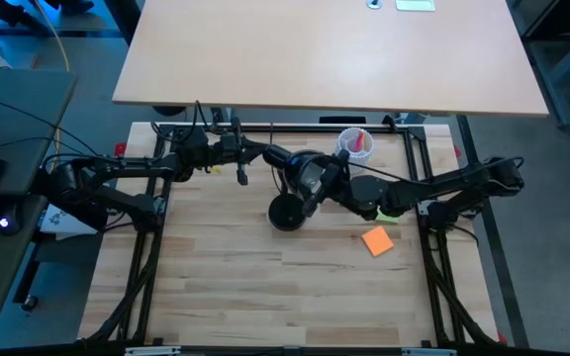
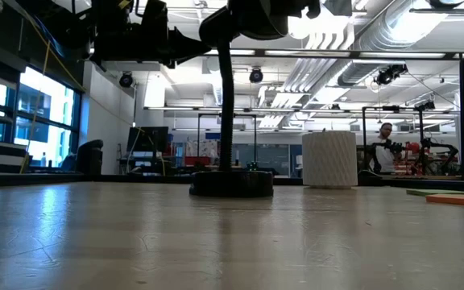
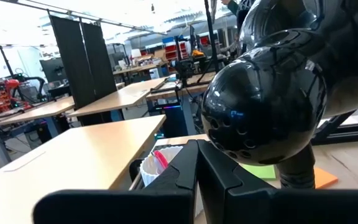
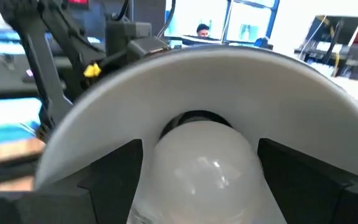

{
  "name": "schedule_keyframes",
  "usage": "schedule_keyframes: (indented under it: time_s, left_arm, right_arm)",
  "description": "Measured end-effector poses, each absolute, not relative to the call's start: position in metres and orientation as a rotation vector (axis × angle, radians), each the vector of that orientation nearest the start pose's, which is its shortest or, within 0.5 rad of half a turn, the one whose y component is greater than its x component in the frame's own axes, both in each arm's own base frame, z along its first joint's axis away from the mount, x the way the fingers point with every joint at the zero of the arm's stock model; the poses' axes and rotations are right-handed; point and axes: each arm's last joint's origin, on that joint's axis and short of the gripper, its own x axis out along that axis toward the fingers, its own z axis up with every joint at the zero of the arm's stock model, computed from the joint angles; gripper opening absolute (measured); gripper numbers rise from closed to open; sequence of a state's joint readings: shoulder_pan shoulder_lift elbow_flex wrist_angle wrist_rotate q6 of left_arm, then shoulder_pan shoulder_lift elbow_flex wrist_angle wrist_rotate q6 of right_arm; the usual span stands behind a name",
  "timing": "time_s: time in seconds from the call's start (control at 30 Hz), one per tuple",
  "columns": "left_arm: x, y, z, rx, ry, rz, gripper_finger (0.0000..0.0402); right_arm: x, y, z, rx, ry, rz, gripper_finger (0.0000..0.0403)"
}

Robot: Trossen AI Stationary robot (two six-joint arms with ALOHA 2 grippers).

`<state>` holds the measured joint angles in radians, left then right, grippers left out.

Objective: Screw lightbulb
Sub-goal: Insert the white lightbulb into the black lamp

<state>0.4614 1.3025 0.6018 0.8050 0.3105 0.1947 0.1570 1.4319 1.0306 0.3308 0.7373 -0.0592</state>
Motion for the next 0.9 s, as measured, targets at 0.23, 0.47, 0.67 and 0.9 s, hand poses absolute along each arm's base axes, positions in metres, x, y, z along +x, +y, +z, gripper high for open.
schedule_keyframes:
  time_s: [0.23,0.47,0.67,0.9]
  left_arm:
    - [0.246,0.113,0.256,0.233,-0.081,0.16,0.0]
    - [0.246,0.113,0.256,0.23,-0.079,0.16,0.0]
    - [0.246,0.113,0.255,0.227,-0.074,0.159,0.0]
    - [0.246,0.113,0.254,0.219,-0.067,0.159,0.0]
  right_arm:
    - [0.32,0.031,0.32,-0.237,0.112,-0.583,0.0316]
    - [0.319,0.042,0.326,-0.362,0.089,-0.554,0.0316]
    - [0.316,0.058,0.327,-0.483,0.118,-0.538,0.0316]
    - [0.31,0.074,0.317,-0.798,0.292,-0.528,0.0316]
